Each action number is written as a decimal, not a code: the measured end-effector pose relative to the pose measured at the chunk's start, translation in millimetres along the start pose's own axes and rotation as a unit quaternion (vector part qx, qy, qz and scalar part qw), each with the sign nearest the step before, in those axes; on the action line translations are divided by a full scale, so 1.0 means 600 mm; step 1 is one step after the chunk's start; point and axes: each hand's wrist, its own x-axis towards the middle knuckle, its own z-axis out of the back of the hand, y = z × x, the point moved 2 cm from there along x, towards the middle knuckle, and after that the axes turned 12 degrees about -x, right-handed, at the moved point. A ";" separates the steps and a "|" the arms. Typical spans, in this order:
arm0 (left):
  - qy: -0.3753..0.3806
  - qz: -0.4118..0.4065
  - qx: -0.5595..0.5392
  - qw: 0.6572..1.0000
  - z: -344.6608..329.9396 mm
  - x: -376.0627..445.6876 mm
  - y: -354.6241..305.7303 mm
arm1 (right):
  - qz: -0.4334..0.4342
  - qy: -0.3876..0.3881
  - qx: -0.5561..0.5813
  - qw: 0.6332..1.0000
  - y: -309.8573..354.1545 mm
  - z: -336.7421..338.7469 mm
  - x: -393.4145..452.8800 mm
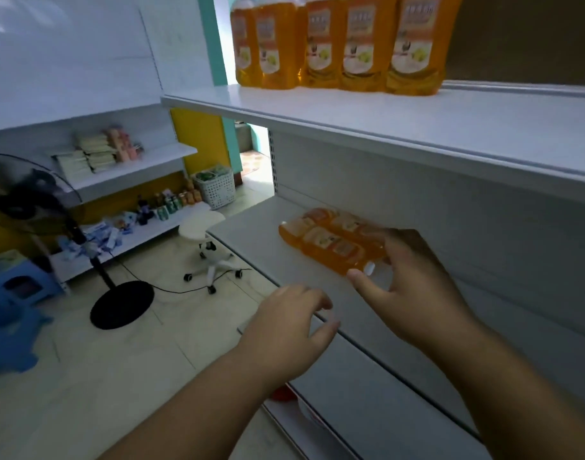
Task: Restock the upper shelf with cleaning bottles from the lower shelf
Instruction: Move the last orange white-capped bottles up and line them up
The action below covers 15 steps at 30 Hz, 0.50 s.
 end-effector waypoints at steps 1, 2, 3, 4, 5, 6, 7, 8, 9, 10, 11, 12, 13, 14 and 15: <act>0.005 -0.006 0.000 1.000 -0.003 0.025 0.012 | -0.015 0.007 -0.002 1.000 -0.007 -0.011 0.017; 0.014 -0.014 -0.002 1.000 -0.007 0.048 0.025 | -0.030 0.013 -0.003 0.999 -0.013 -0.022 0.033; 0.027 -0.024 -0.007 0.999 -0.013 0.072 0.038 | -0.045 0.017 -0.004 0.999 -0.019 -0.034 0.047; 0.042 -0.037 -0.012 0.998 -0.020 0.095 0.051 | -0.061 0.019 -0.008 0.998 -0.026 -0.046 0.059; 0.057 -0.051 -0.015 0.997 -0.027 0.118 0.066 | -0.077 0.020 -0.014 0.997 -0.031 -0.058 0.070; 0.070 -0.067 -0.017 0.995 -0.033 0.143 0.083 | -0.093 0.016 -0.020 0.995 -0.036 -0.069 0.080; 0.080 -0.085 -0.013 0.993 -0.040 0.170 0.101 | -0.107 0.004 -0.026 0.994 -0.040 -0.079 0.088; 0.085 -0.104 -0.003 0.991 -0.046 0.199 0.119 | -0.121 -0.011 -0.035 0.992 -0.042 -0.089 0.095; 0.090 -0.122 0.009 0.988 -0.053 0.230 0.138 | -0.140 -0.024 -0.046 0.989 -0.042 -0.098 0.101; 0.100 -0.136 0.022 0.985 -0.060 0.262 0.155 | -0.165 -0.031 -0.060 0.984 -0.041 -0.108 0.104; 0.110 -0.145 0.034 0.983 -0.066 0.293 0.170 | -0.189 -0.032 -0.075 0.979 -0.038 -0.117 0.105; 0.121 -0.156 0.045 0.979 -0.073 0.319 0.182 | -0.209 -0.032 -0.087 0.974 -0.034 -0.126 0.106; 0.134 -0.170 0.054 0.975 -0.080 0.344 0.193 | -0.227 -0.033 -0.097 0.969 -0.030 -0.134 0.107; 0.152 -0.185 0.067 0.969 -0.089 0.365 0.201 | -0.246 -0.038 -0.103 0.963 -0.025 -0.140 0.108; 0.168 -0.199 0.084 0.962 -0.097 0.384 0.206 | -0.267 -0.043 -0.106 0.957 -0.022 -0.145 0.109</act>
